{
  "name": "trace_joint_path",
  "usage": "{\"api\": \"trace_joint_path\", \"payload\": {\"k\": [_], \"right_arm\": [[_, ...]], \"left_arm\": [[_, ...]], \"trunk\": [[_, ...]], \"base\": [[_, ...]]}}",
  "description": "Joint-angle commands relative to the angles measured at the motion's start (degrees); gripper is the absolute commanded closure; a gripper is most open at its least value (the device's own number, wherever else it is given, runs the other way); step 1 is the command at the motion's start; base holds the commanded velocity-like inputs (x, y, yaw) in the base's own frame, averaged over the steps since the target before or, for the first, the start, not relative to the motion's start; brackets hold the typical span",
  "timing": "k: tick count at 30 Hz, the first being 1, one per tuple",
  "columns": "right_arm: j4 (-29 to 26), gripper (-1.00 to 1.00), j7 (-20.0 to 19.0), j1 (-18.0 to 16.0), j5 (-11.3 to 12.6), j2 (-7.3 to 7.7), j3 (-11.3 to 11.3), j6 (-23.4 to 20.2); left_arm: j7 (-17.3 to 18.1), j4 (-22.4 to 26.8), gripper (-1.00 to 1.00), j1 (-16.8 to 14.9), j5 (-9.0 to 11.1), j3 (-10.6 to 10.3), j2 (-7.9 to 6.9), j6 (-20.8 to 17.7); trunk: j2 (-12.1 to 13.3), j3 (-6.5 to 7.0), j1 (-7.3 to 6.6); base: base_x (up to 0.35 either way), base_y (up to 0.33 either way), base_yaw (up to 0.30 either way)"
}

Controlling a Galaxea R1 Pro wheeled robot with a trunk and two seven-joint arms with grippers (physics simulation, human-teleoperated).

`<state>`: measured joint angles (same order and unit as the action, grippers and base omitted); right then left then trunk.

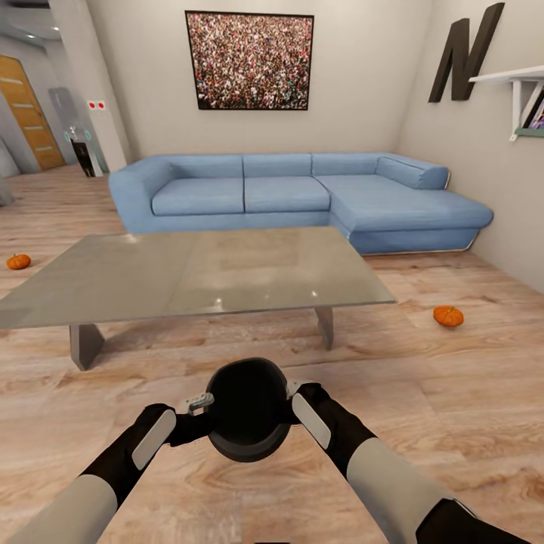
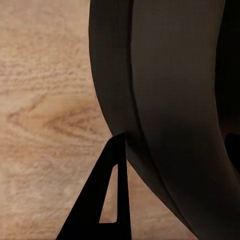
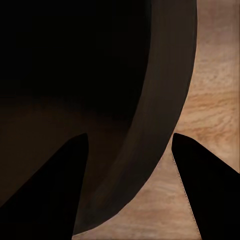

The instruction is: Place each of the two pumpkins and all three candles from the living room inside a cabinet in the living room (use any cabinet), then make sure every cabinet is closed, and position the cauldron so it is next to a table in the living room.

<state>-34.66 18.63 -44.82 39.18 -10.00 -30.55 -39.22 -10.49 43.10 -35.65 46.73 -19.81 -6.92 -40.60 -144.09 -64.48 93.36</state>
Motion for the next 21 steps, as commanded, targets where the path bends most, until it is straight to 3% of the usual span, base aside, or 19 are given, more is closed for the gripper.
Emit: {"api": "trace_joint_path", "payload": {"k": [1,21], "right_arm": [[-0.32,1.0,-2.45,-0.09,2.22,0.0,-0.56,0.55],[-0.32,1.0,-2.54,-0.09,2.21,0.0,-0.56,0.55]], "left_arm": [[-0.41,0.06,1.0,-0.03,1.43,0.21,-0.18,-0.09],[-0.41,0.06,1.0,-0.03,1.43,0.23,-0.2,-0.09]], "trunk": [[-0.03,-0.05,0.01],[-0.03,-0.05,0.01]], "base": [[0.325,0.0,0.0],[0.307,0.0,0.0]]}}
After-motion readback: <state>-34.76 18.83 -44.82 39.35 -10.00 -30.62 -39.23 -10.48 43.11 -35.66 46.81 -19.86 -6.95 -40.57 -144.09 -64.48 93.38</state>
